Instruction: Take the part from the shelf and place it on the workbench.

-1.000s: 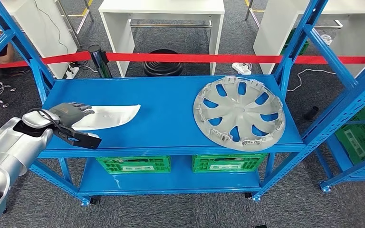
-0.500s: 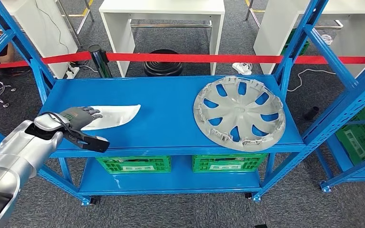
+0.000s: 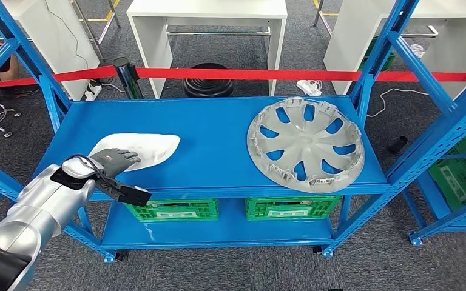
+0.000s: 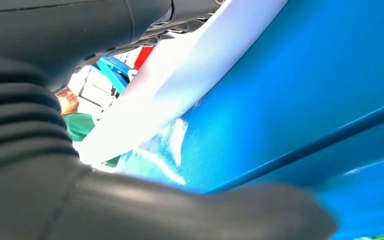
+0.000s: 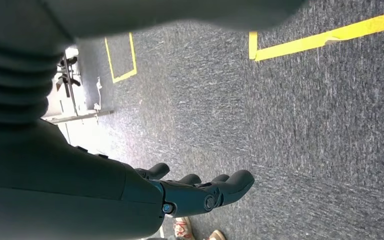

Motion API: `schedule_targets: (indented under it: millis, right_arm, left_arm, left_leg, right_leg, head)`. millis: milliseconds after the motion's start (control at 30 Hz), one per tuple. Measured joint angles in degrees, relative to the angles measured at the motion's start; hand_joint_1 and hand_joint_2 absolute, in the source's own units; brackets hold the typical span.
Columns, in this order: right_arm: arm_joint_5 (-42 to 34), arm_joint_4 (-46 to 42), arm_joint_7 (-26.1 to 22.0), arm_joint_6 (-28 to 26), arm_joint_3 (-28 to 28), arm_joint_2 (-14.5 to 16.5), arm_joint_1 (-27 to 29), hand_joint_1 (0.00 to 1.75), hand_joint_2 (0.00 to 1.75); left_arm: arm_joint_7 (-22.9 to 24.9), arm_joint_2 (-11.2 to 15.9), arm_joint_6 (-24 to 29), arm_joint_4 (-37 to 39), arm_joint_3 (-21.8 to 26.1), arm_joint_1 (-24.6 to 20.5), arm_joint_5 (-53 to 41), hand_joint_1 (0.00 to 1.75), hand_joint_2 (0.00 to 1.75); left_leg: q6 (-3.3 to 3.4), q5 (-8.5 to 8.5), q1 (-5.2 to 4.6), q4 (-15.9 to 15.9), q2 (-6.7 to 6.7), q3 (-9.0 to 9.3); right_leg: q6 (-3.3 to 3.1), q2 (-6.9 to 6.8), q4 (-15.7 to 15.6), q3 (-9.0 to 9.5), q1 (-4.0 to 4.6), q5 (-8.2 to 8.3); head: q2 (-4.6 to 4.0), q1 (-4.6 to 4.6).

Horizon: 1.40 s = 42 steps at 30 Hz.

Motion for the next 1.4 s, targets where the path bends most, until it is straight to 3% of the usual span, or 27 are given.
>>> schedule_targets:
  millis: [167, 567, 733, 800, 933, 967, 1400]
  right_arm:
    - [0.39, 0.00, 0.00, -0.02, 0.00, -0.12, 0.23, 0.00, 0.00]
    - [1.46, 0.00, 0.00, 0.81, 0.00, -0.62, 0.46, 0.00, 0.00]
    - [1.80, 0.00, 0.00, 1.07, 0.00, -1.02, 0.44, 0.00, 0.00]
    - [1.95, 0.00, 0.00, 1.11, 0.01, -1.17, 0.46, 0.00, 0.00]
    - [2.18, 0.00, 0.00, 1.29, 0.04, -1.37, 0.46, 0.00, 0.00]
    - [2.19, 0.00, 0.00, 1.38, 0.05, -1.40, 0.46, 0.00, 0.00]
    - [2.08, 0.00, 0.01, 1.68, 0.09, -1.64, 0.45, 0.00, 0.00]
  left_arm:
    - [0.39, 0.01, 1.11, 0.09, -0.01, 0.48, -0.34, 0.00, 1.75]
    - [1.85, -0.50, 10.32, 0.07, 1.08, 1.66, 1.25, 0.00, 1.75]
    - [1.96, -0.77, 10.84, 0.07, 1.47, 1.90, 0.91, 0.00, 1.75]
    - [1.94, -0.86, 10.84, 0.07, 1.48, 1.91, 0.70, 0.13, 1.75]
    - [2.13, -0.94, 10.71, 0.09, 1.68, 1.94, 0.75, 1.67, 1.75]
    - [2.16, -0.95, 10.60, 0.11, 1.78, 1.97, 0.82, 1.75, 1.75]
    - [2.52, -0.85, 8.99, 0.16, 3.90, 2.02, 2.44, 1.75, 1.75]
  left_leg:
    - [0.01, 0.01, 0.00, 0.00, 0.00, 0.01]
    - [0.17, 0.12, 0.00, 0.00, -0.26, -0.11]
    - [0.21, 0.40, 0.00, 0.00, -0.34, -0.36]
    - [0.18, 0.52, 0.00, 0.00, -0.33, -0.47]
    - [0.19, 0.68, 0.00, 0.00, -0.34, -0.59]
    - [0.21, 0.71, 0.00, 0.00, -0.37, -0.62]
    - [0.26, 1.10, 0.00, -0.03, -0.74, -0.79]
  right_leg:
    - [0.00, -0.01, 0.00, 0.02, 0.00, 0.00]
    - [0.07, -0.32, -0.01, 0.00, -0.03, -0.02]
    - [0.25, -0.40, -0.01, -0.21, -0.02, 0.16]
    - [0.24, -0.39, -0.01, -0.34, -0.01, 0.30]
    - [0.25, -0.39, 0.00, -0.45, -0.01, 0.42]
    - [0.26, -0.41, 0.00, -0.46, -0.01, 0.43]
    - [0.28, -0.85, -0.01, -0.53, -0.03, 0.68]
  head:
    - [-0.01, 0.00]
    - [-0.01, 0.00]
    - [-0.01, -0.01]
    - [0.00, -0.01]
    - [0.00, -0.01]
    - [0.00, -0.02]
    - [0.00, -0.01]
